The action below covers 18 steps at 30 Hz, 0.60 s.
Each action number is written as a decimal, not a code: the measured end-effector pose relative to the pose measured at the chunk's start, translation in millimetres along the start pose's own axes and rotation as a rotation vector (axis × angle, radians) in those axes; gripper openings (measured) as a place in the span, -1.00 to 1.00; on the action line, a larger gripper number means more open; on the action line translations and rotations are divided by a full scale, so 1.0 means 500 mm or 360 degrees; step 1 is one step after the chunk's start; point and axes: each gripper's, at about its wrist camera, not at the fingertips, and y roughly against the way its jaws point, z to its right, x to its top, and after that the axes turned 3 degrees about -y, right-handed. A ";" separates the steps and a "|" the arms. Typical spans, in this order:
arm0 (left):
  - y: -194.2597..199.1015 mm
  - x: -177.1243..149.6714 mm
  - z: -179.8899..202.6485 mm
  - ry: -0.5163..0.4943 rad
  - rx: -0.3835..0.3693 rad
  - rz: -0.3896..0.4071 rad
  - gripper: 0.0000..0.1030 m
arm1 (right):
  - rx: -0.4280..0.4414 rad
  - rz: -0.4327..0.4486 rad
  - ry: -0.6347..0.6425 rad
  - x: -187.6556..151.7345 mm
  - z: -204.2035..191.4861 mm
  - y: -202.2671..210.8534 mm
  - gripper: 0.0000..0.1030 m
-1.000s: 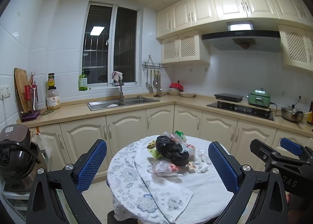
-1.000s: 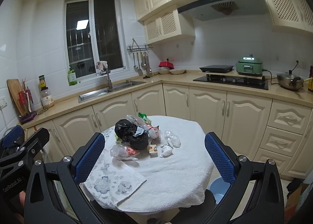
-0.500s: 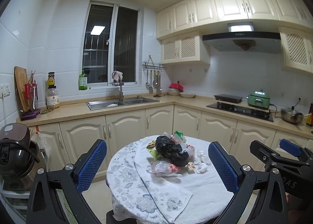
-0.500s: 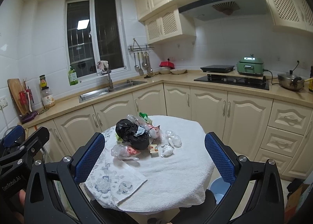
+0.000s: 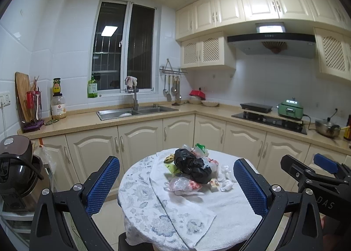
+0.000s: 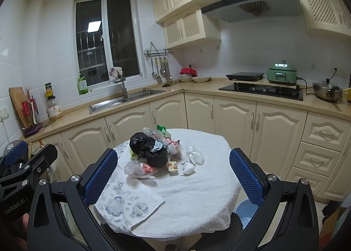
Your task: Collect trash
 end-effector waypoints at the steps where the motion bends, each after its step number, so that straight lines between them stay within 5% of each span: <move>1: -0.002 0.000 0.001 -0.0002 -0.0001 -0.0005 0.99 | 0.0002 -0.0004 0.0002 -0.001 0.000 -0.003 1.00; 9: -0.044 -0.012 -0.008 0.0001 0.0022 -0.0054 0.99 | -0.0004 -0.0026 0.0051 -0.011 0.002 -0.036 1.00; 18: -0.169 -0.050 -0.023 0.0024 0.0075 -0.0244 0.99 | -0.0013 -0.0222 0.0120 -0.047 0.028 -0.175 1.00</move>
